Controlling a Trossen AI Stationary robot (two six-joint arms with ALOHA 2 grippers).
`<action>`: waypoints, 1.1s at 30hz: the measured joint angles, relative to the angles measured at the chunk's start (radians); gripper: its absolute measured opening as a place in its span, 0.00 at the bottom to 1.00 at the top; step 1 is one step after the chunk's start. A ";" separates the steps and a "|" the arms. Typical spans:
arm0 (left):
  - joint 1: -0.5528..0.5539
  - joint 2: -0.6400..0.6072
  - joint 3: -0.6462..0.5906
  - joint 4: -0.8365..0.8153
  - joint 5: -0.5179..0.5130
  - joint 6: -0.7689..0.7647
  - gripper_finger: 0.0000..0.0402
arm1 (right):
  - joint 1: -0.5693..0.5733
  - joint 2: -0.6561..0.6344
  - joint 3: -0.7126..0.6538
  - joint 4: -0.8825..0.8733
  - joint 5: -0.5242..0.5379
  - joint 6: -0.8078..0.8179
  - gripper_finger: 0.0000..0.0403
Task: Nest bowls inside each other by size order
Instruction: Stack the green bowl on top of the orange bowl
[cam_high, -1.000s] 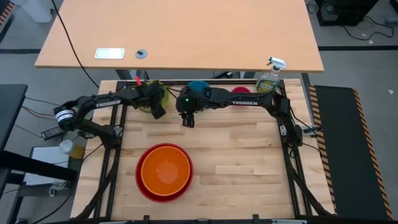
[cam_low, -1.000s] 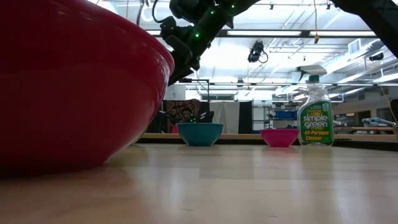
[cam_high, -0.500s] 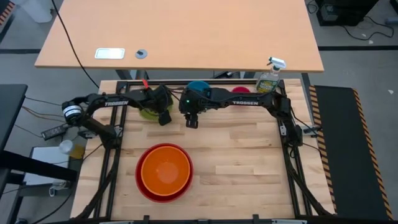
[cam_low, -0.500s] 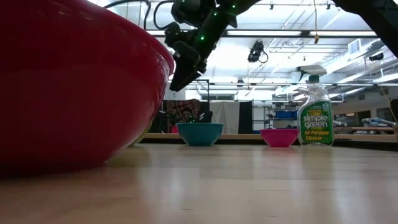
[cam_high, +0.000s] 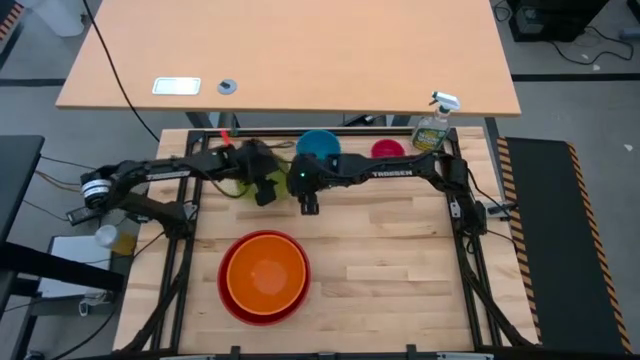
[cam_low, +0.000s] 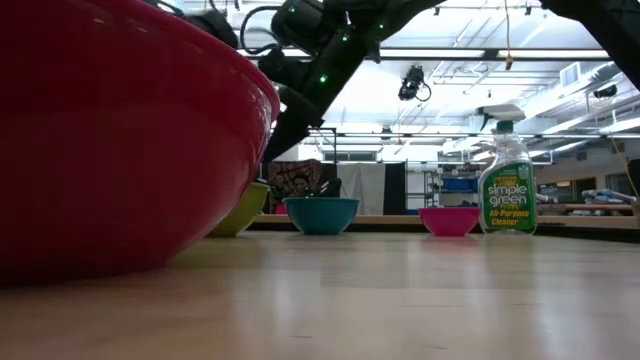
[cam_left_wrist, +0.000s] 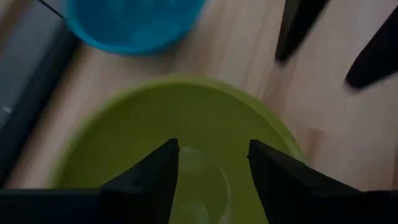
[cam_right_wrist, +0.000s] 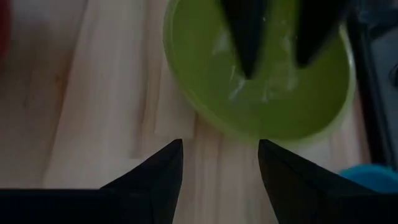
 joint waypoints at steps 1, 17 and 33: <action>0.000 -0.035 -0.009 -0.008 -0.004 -0.007 0.50 | 0.005 0.000 -0.007 0.024 0.006 -0.019 0.53; -0.012 -0.471 -0.110 0.034 -0.083 -0.175 0.50 | 0.005 0.066 -0.007 0.279 -0.099 -0.112 0.53; -0.165 -0.555 -0.110 0.027 -0.076 -0.224 0.50 | 0.010 0.176 0.063 0.125 0.011 -0.175 0.46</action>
